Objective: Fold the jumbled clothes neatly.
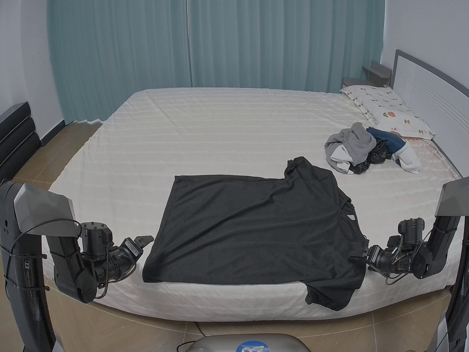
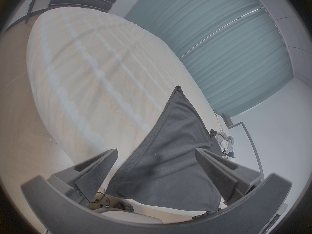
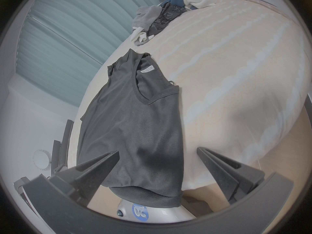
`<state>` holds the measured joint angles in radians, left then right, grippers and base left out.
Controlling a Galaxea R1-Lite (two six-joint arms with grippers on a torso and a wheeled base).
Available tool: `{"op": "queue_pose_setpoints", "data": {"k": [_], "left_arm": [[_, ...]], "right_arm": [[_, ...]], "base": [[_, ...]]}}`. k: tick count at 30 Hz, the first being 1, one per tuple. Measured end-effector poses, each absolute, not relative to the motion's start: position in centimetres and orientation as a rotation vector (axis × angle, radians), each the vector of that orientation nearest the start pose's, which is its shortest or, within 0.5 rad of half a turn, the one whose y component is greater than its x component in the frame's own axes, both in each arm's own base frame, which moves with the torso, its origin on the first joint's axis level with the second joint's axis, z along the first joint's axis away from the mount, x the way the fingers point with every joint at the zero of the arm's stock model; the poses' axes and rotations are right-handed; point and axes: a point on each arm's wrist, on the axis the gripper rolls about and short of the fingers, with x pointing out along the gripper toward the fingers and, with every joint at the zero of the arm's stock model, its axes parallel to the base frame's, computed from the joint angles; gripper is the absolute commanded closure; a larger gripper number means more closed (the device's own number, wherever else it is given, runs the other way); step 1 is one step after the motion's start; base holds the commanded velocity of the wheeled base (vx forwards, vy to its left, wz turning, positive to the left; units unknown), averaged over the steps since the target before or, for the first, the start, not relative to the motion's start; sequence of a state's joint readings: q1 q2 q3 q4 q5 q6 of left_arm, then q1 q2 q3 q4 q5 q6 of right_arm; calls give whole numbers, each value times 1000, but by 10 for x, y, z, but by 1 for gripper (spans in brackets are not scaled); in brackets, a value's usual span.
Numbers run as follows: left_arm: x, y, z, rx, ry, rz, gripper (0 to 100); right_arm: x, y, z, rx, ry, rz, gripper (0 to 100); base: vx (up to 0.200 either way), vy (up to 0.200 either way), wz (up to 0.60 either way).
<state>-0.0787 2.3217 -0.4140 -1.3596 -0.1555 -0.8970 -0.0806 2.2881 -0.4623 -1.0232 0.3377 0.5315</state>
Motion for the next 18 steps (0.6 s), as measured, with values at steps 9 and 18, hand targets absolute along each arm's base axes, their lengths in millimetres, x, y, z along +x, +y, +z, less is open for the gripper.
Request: {"op": "queue_pose_setpoints", "data": {"k": [9, 18], "left_arm": [[300, -23, -28, -895, 631, 57, 0], [300, -23, -29, -896, 633, 60, 0]], "right_arm": [[313, -16, -41, 675, 769, 47, 100], [330, -16, -24, 740, 610, 40, 100]], "base": [[0, 0, 0], [0, 0, 0]]}}
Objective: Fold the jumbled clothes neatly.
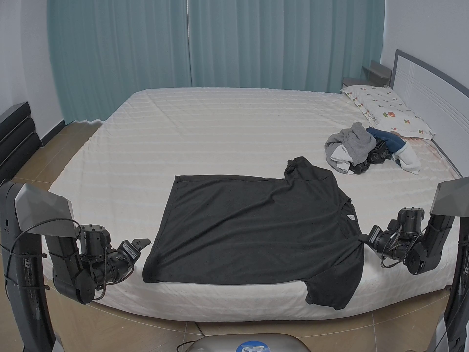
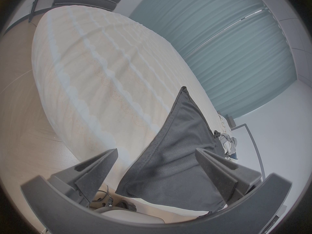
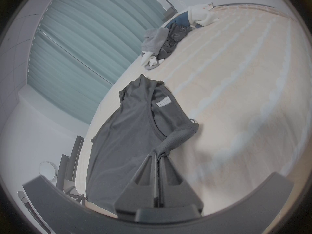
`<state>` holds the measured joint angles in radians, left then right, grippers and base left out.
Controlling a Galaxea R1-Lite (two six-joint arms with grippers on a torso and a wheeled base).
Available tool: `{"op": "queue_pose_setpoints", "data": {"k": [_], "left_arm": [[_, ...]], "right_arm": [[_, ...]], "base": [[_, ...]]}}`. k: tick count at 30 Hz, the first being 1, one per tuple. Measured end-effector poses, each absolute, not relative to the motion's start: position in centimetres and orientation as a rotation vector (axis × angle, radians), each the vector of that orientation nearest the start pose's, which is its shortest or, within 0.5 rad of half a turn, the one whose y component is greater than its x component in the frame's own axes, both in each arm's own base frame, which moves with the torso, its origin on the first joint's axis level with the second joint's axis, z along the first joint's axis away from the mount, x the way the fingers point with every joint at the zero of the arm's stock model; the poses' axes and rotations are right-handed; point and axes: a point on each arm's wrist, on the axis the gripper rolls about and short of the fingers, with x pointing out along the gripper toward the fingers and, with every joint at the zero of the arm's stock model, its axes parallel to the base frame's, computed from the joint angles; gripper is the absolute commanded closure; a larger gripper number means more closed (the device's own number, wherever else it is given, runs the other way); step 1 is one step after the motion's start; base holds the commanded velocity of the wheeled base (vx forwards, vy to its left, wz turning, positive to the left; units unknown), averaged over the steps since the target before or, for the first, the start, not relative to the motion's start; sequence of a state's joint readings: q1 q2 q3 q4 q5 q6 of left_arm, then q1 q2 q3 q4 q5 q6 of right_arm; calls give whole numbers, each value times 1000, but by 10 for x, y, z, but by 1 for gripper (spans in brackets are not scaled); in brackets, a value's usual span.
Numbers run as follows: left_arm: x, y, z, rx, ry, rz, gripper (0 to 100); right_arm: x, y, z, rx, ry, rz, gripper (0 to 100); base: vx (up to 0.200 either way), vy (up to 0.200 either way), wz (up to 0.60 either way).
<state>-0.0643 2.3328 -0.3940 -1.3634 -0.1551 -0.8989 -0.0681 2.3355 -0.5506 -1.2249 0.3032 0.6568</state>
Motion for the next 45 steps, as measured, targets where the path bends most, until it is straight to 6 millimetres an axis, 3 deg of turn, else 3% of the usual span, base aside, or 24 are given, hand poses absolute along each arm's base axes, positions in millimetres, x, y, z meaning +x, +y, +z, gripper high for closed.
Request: {"op": "queue_pose_setpoints", "data": {"k": [7, 12, 17, 18, 28, 38, 45], "left_arm": [[300, -23, -29, -895, 633, 62, 0], [300, -23, -29, -893, 632, 63, 0], [300, -23, -29, -890, 632, 62, 0], [300, -24, -29, -890, 633, 62, 0], [299, -24, -29, -890, 634, 61, 0], [299, -24, -29, -891, 633, 62, 0], [299, -24, -29, -890, 636, 63, 0]], "right_arm": [[350, -16, -13, 733, 530, 65, 100], [368, -15, -19, 734, 495, 82, 100], [374, -14, -32, 735, 508, 82, 100], [374, -14, -34, 736, 510, 83, 0], [364, -22, -41, 756, 548, 65, 0], [321, -27, -30, 801, 671, 183, 0], [309, -22, -34, 723, 709, 208, 0]], "base": [[0, 0, 0], [0, 0, 0], [0, 0, 0], [0, 0, 0], [0, 0, 0], [0, 0, 0], [0, 0, 0]]}}
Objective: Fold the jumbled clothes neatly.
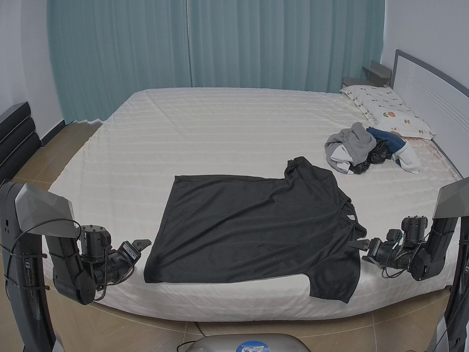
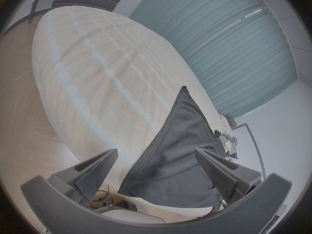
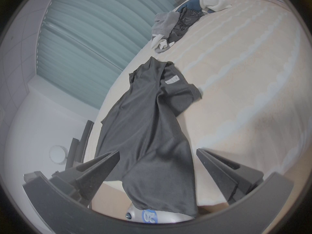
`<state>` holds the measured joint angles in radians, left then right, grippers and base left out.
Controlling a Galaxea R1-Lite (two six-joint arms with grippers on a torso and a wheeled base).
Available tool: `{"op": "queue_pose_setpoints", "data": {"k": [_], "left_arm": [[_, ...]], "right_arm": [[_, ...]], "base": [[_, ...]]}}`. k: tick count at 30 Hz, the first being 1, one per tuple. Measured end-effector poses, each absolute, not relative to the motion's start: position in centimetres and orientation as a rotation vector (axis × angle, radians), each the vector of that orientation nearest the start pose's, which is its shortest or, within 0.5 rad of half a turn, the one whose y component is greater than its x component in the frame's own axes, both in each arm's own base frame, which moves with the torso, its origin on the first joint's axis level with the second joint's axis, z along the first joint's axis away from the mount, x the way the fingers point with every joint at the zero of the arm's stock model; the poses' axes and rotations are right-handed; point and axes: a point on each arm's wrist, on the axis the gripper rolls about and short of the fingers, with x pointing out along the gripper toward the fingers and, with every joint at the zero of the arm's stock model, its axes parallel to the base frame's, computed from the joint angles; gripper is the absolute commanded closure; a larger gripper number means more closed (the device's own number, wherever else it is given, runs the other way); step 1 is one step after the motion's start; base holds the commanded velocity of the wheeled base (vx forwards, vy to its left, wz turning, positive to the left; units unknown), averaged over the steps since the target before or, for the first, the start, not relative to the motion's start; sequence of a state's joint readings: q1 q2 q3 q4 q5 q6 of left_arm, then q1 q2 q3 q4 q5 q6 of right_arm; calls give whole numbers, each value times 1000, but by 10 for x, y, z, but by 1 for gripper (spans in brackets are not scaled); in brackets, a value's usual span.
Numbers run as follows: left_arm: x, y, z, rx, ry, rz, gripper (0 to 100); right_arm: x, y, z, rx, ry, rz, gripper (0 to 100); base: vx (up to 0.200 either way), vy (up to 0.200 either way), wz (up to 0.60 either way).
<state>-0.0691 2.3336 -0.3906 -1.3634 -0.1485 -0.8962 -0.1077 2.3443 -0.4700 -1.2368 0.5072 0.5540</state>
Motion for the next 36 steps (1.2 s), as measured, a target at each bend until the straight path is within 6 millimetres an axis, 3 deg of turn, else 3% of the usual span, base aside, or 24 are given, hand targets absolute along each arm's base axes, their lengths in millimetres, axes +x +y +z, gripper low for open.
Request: {"op": "queue_pose_setpoints", "data": {"k": [12, 32, 33, 36], "left_arm": [[298, -24, -30, -885, 639, 61, 0], [298, -24, -30, -884, 640, 61, 0], [298, -24, -30, -883, 640, 61, 0], [298, -24, -30, -883, 640, 61, 0]], "right_arm": [[279, -14, -49, 564, 802, 279, 0], [284, -5, -61, 580, 754, 330, 0], [284, -5, -62, 579, 754, 330, 100], [284, -6, -63, 579, 756, 318, 100]], "base": [[0, 0, 0], [0, 0, 0], [0, 0, 0], [0, 0, 0]]}}
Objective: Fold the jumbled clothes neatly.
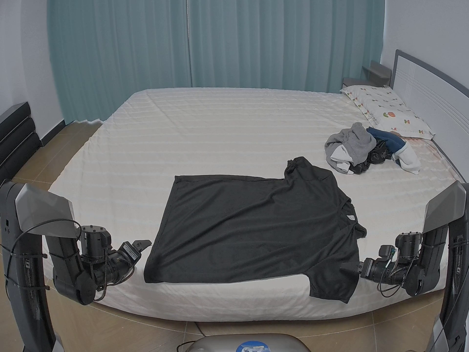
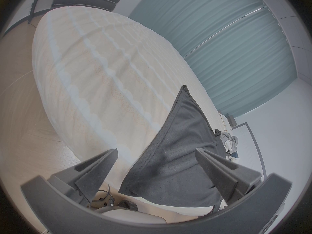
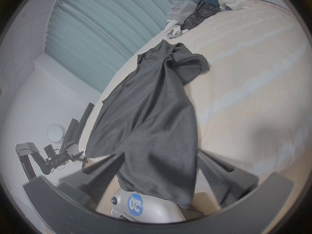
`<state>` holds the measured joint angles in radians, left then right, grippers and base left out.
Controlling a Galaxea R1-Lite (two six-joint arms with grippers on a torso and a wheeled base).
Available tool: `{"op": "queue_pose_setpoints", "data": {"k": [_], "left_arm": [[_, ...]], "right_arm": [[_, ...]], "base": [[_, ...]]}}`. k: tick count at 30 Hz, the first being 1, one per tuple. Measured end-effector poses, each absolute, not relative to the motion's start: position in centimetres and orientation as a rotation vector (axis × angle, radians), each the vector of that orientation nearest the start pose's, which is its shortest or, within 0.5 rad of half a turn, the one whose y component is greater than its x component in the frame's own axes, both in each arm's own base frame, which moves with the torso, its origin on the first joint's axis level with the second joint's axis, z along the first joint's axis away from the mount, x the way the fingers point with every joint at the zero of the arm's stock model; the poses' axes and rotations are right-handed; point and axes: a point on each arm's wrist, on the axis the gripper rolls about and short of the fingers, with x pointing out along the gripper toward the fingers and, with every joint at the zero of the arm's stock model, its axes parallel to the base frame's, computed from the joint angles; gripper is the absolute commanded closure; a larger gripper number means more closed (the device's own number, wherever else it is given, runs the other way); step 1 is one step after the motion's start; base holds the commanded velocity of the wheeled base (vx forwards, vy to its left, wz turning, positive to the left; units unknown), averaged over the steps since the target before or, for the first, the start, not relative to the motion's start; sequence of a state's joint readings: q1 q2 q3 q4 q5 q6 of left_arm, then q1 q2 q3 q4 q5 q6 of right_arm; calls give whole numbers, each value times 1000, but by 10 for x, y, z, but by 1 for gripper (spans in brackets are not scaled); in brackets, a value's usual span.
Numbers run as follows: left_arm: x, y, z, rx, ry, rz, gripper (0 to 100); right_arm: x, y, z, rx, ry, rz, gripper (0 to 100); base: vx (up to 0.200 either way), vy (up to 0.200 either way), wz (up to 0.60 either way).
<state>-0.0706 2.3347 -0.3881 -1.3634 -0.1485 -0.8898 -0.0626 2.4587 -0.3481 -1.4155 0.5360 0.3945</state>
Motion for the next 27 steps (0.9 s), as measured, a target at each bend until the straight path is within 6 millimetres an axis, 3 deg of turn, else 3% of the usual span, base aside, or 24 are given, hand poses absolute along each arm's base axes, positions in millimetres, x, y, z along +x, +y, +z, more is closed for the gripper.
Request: {"op": "queue_pose_setpoints", "data": {"k": [10, 16, 27], "left_arm": [[299, -25, -29, -882, 635, 59, 0], [297, -27, -30, -842, 644, 46, 0], [281, -43, -36, -743, 712, 14, 0]], "right_arm": [[283, -10, -55, 591, 680, 324, 100], [272, -14, -43, 645, 676, 340, 100], [251, -37, -20, 705, 642, 437, 100]], "base": [[0, 0, 0], [0, 0, 0], [0, 0, 0]]}}
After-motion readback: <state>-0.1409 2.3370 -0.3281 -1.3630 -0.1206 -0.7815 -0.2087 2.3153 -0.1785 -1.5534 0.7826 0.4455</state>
